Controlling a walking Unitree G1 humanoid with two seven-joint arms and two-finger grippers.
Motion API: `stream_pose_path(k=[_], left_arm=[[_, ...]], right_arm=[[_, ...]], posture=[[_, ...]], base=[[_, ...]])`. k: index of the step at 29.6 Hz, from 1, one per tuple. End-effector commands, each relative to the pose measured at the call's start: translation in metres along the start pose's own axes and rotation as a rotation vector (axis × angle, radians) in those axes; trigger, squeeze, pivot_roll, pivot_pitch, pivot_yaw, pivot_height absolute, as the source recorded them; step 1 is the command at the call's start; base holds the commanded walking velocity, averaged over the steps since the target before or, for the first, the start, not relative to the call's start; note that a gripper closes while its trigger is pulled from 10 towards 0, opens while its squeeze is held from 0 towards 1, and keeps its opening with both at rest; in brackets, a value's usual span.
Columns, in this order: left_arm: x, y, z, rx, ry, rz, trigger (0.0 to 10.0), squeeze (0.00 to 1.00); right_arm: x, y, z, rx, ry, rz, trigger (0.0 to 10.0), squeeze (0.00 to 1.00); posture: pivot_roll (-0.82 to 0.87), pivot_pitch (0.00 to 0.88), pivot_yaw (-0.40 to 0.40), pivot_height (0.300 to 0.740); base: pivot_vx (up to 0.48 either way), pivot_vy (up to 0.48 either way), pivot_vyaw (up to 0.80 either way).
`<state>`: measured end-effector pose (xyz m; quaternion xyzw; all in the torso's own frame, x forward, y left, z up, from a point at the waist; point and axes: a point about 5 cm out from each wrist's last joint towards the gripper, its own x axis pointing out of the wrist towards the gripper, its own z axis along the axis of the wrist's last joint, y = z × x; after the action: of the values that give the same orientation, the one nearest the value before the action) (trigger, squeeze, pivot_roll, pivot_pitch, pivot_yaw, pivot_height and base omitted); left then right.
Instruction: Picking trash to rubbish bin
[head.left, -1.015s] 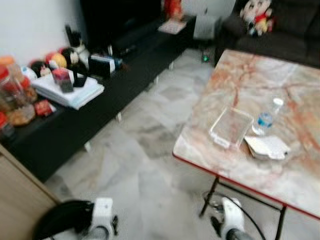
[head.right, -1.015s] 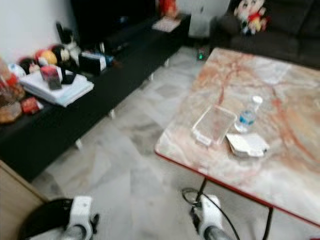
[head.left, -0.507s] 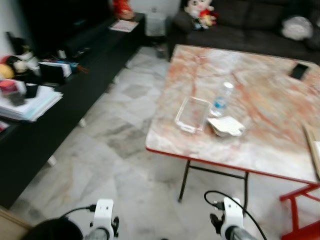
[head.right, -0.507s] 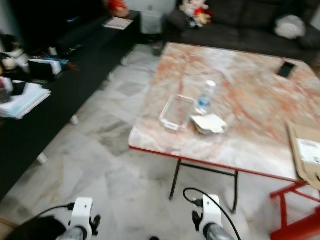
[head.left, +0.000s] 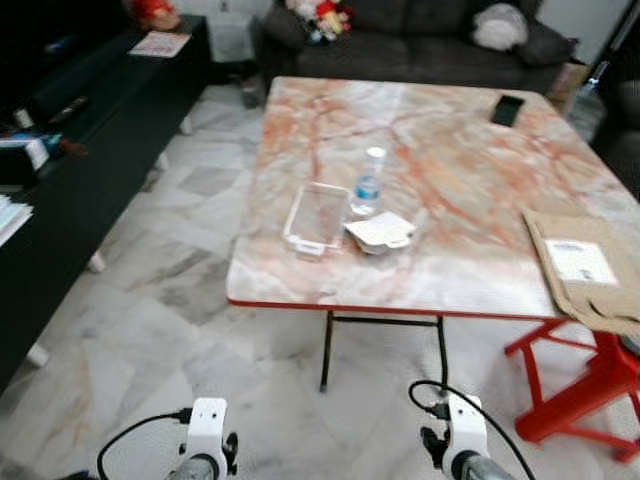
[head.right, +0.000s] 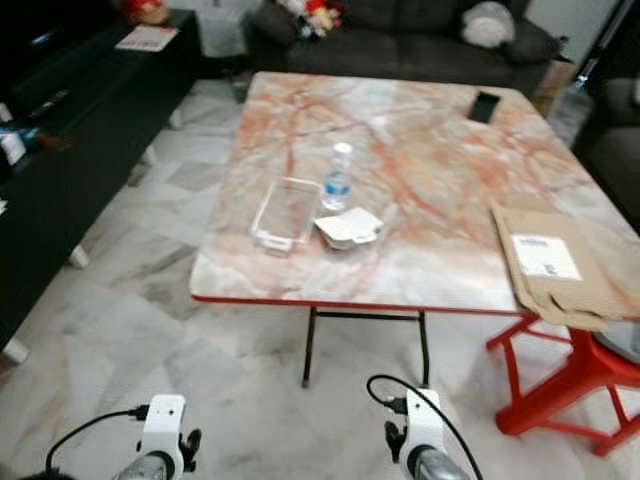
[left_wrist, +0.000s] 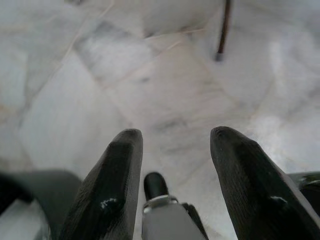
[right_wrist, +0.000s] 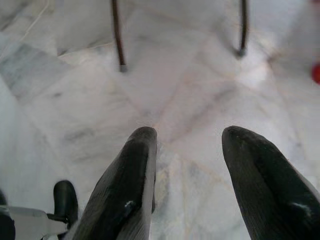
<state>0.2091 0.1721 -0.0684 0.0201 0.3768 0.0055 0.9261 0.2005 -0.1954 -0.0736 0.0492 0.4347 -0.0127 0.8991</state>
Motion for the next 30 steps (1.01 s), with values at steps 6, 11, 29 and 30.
stream_pose_path(k=[6, 11, 29, 30], left_arm=[[-0.0009, -0.0031, -0.0043, 0.01, 0.016, -0.003, 10.0, 0.0], [-0.0009, -0.0039, -0.0044, 0.031, 0.017, -0.005, 10.0, 0.0], [-0.0013, -0.0052, -0.0062, 0.053, 0.024, 0.001, 10.0, 0.0], [-0.0013, -0.0052, -0.0062, 0.053, 0.024, 0.001, 10.0, 0.0]], right_arm=[[-0.0006, -0.0014, -0.0022, 0.006, 0.003, -0.004, 10.0, 0.0], [-0.0005, -0.0005, -0.0016, 0.01, -0.002, -0.001, 10.0, 0.0], [-0.0002, 0.0002, -0.001, 0.017, -0.003, 0.005, 10.0, 0.0], [-0.0002, 0.0002, -0.0007, 0.015, -0.004, 0.006, 10.0, 0.0]], posture=[[0.0, 0.077, -0.083, 0.74], [0.0, 0.078, -0.083, 0.74], [0.0, 0.08, -0.086, 0.74], [0.0, 0.083, -0.088, 0.74]], base=[[0.0, 0.0, -0.34], [0.0, 0.0, 0.0], [0.0, -0.408, -0.11], [0.0, -0.442, 0.0]])
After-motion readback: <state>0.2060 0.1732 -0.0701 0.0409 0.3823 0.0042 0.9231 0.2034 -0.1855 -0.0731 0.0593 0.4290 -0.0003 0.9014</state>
